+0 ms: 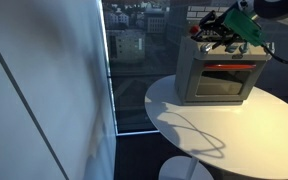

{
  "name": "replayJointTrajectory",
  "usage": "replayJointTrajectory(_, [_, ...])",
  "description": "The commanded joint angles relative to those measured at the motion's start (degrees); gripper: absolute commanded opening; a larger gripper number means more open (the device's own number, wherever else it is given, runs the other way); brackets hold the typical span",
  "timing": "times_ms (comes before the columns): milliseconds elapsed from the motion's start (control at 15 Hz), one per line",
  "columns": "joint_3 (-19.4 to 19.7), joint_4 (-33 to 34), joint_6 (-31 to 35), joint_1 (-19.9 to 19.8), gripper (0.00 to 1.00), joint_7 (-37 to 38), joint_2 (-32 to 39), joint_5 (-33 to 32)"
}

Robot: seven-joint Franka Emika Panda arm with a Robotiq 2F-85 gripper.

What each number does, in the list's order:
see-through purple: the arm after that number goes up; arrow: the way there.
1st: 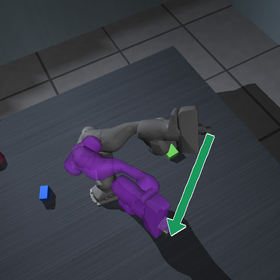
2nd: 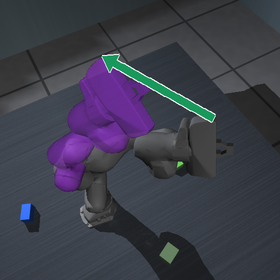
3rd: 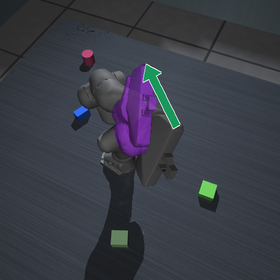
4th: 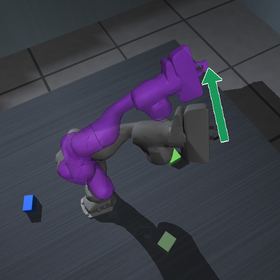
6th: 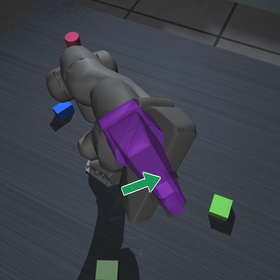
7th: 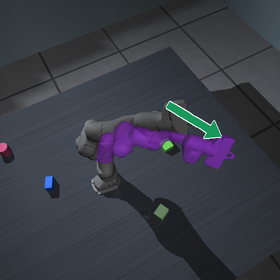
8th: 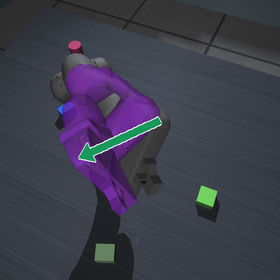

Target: Turn the first knob on the left to the left.

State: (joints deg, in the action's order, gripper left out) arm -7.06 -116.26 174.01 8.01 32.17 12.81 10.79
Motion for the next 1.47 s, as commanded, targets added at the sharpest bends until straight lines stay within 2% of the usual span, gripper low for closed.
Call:
replayJointTrajectory(0, [-0.86, 1.54, 1.14, -0.72, 1.0, -0.11, 1.12, 1.74])
replayJointTrajectory(1133, [-1.19, 2.15, 1.91, -1.35, 1.0, -0.42, 2.2, 2.3])
replayJointTrajectory(1200, [-1.19, 2.22, 1.91, -1.36, 0.95, -0.42, 2.26, 2.29])
replayJointTrajectory(1333, [-1.2, 2.28, 1.95, -1.35, 0.71, -0.44, 2.31, 2.27])
replayJointTrajectory(1400, [-1.2, 2.29, 1.98, -1.35, 0.69, -0.43, 2.32, 2.27])
